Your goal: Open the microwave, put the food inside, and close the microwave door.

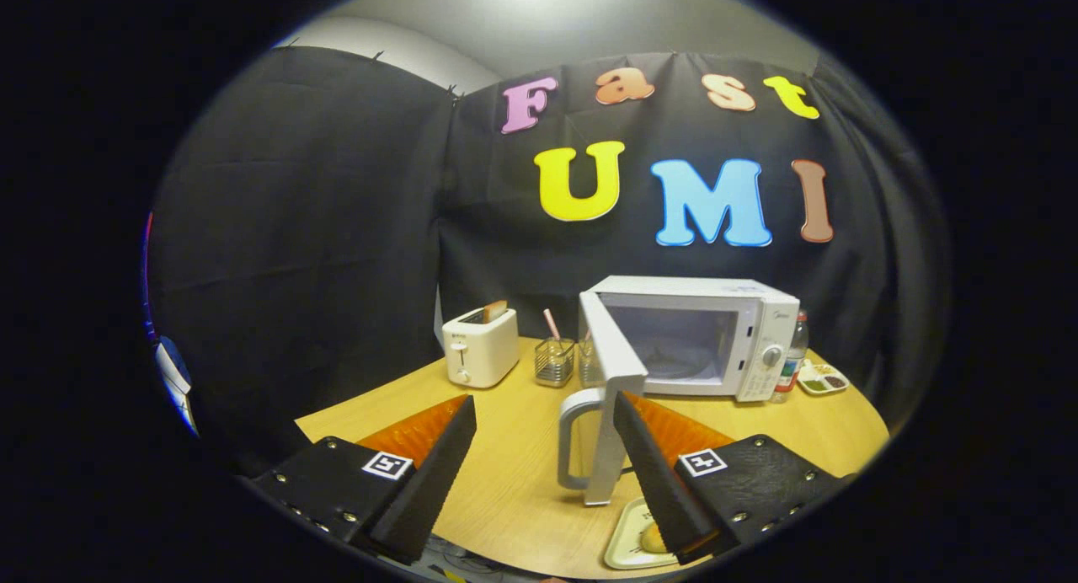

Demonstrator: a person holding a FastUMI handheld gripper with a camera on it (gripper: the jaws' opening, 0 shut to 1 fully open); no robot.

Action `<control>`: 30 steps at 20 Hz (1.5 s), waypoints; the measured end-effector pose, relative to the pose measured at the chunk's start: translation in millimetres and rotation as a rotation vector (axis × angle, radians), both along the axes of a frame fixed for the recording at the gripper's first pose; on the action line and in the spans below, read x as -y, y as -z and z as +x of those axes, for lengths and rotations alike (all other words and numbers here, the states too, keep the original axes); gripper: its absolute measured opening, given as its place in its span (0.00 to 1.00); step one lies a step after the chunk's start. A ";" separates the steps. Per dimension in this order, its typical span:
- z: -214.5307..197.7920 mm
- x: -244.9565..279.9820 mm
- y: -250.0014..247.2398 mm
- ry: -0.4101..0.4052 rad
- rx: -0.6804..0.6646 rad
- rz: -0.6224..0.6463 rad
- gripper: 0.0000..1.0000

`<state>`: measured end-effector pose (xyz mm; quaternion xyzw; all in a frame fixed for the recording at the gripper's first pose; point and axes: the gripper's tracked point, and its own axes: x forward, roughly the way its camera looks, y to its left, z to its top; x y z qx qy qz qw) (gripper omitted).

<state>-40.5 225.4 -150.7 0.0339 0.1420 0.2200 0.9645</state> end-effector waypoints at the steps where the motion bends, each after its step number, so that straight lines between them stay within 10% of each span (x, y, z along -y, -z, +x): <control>1: 3.7 13.2 -3.2 0.022 0.016 -0.009 0.99; 10: 13.6 90.5 63.0 0.153 -0.101 -0.092 0.99; 30: -27.9 116.8 238.9 0.167 -0.565 -0.187 1.00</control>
